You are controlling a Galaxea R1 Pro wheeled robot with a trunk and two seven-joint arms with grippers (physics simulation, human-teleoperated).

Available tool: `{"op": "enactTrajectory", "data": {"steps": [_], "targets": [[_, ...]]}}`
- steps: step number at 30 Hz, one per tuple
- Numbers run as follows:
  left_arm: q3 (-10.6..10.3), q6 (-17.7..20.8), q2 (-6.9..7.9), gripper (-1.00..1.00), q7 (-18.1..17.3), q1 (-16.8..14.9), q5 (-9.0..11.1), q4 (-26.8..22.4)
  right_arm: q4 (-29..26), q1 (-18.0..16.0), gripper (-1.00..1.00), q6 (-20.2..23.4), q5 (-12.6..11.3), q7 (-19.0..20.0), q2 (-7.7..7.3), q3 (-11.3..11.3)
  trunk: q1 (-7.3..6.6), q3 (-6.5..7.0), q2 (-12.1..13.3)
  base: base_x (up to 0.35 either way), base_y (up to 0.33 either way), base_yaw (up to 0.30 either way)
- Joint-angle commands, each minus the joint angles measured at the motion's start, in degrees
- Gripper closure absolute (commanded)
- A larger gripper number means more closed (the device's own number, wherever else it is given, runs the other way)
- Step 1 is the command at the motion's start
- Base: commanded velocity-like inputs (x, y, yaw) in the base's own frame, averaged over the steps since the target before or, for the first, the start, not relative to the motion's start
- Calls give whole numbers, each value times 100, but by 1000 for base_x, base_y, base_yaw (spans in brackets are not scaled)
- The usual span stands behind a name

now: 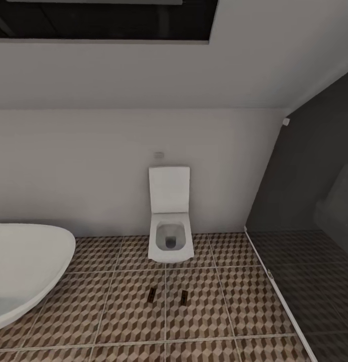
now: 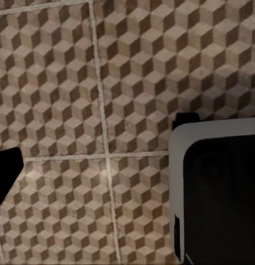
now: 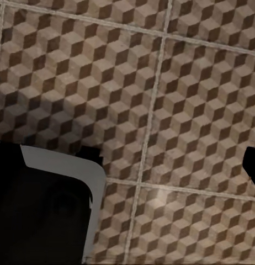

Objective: Take the four mousetraps from the cabinet in the bathroom and place them on the bathroom floor. Make sure all four end up on the same floor surface, and ensure that at least two of them are either under or directly next to the same bathroom sink.

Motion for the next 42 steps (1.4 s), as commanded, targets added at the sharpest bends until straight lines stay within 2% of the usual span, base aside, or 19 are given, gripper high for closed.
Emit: {"op": "enactTrajectory", "data": {"steps": [1,7,14,20,27,32,42], "targets": [[-47,-36,-10,-100,-25,2,60,24,6,18,-100,6,-47,46,-1,30,3,-11,-11,0,0,0],[-47,-1,-59,-100,6,46,66,24,6,179,-100,295,-52,160,20,30,3,-11,-11,0,0,0],[-45,143,-186,-100,73,54,68,24,-1,232,-100,1052,-74,194,55,19,3,-11,-11,0,0,0],[-38,168,-269,-100,559,55,68,18,-8,237,-100,1387,-85,181,171,6,3,-11,-11,0,0,0],[-35,172,-395,-100,786,55,68,16,-12,241,-100,1501,-89,179,215,4,3,-11,-11,0,0,0],[-31,174,-491,-100,814,55,68,16,-12,244,-100,1511,-91,183,217,-1,3,-11,-11,0,0,0],[-30,175,-573,-100,822,55,69,24,-12,247,-100,1515,-91,182,222,3,3,41,-11,0,0,-29]]}}
